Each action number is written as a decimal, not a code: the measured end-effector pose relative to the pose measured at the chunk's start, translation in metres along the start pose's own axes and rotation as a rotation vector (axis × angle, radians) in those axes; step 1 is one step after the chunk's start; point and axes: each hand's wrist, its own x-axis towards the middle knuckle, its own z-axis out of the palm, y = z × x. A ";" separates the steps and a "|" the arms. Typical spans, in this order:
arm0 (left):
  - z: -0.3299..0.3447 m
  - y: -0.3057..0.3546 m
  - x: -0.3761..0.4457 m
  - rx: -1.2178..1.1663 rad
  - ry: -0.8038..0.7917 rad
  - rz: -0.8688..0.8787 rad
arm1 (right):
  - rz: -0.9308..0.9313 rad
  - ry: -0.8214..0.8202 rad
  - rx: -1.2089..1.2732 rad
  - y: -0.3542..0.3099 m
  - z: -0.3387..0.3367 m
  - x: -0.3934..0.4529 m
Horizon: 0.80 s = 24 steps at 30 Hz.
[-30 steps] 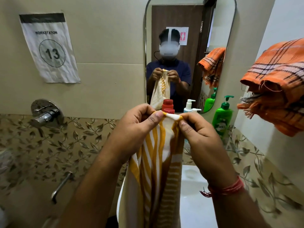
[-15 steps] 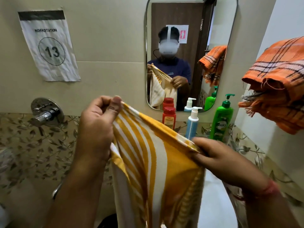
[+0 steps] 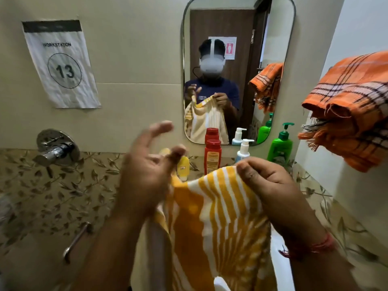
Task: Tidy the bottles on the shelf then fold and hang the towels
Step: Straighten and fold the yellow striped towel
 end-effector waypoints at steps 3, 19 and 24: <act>0.025 0.010 -0.009 -0.099 -0.604 -0.023 | -0.073 -0.107 -0.027 -0.007 0.005 0.009; 0.036 -0.002 -0.015 -0.102 -0.600 -0.045 | 0.058 -0.223 -0.137 0.006 -0.008 -0.001; 0.036 0.002 -0.016 -0.148 -0.627 -0.138 | -0.035 -0.176 -0.193 0.008 -0.010 0.001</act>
